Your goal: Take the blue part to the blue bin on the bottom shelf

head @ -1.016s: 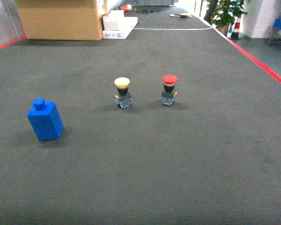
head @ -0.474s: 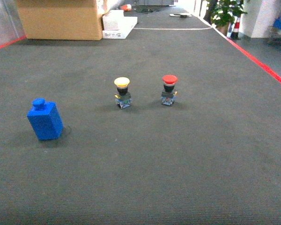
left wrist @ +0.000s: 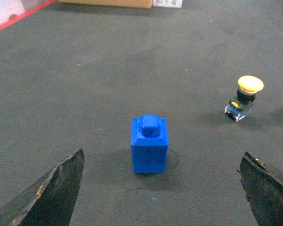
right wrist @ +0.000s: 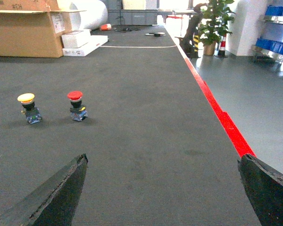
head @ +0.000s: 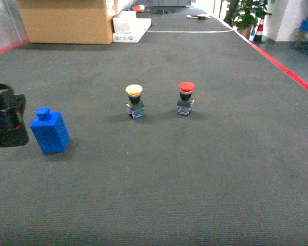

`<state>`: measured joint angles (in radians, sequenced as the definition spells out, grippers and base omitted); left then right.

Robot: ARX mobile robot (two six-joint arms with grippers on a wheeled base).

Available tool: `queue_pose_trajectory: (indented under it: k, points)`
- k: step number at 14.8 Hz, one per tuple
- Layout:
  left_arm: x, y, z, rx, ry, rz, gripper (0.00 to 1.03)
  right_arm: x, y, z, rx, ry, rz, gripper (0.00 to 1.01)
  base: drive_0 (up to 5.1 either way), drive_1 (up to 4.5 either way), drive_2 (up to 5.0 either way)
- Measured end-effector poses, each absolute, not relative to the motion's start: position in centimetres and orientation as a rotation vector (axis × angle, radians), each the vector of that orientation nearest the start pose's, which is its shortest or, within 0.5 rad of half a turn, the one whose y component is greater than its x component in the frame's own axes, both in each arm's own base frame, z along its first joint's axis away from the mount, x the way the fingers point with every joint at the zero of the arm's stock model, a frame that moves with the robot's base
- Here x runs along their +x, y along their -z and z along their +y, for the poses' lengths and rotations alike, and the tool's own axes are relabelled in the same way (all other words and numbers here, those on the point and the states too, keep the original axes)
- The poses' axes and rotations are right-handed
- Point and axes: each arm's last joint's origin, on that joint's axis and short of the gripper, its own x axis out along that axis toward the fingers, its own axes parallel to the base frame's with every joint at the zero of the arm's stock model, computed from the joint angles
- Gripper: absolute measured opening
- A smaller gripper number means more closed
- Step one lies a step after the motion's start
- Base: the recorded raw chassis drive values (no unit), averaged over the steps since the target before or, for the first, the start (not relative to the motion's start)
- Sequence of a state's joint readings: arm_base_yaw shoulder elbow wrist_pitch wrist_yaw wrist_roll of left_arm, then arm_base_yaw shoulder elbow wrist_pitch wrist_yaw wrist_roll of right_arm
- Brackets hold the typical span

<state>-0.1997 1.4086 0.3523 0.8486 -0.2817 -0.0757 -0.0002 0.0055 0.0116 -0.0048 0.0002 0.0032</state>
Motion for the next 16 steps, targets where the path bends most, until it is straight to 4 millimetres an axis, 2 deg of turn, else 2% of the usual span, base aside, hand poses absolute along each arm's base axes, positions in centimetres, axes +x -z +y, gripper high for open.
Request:
queue_pose_trajectory:
  k: [1,5,9,16]
  points:
    - [26.1,-14.3,-4.2,-0.019,-0.081,0.26,0.98,9.7,-16.7,0.0,0.003,0.0,-0.001,0.98,0.0,0.0,0.0]
    - [27.5,-12.5,-4.3,-0.008,-0.086,0.319,0.98,9.7,-16.7,0.0,0.003,0.0,-0.001,0.98,0.0,0.0,0.0]
    - [31.4,-9.1,-4.4,-0.01,-0.109,0.4,0.98,9.7,-16.7,0.0,0.003,0.0,-0.001,0.98,0.0,0.0,0.0]
    - [35.6,-6.8,-3.7,-0.007,-0.163,0.438,0.98,9.7,-16.7,0.0,0.003,0.0,-0.001,0.98,0.0,0.0,0.0]
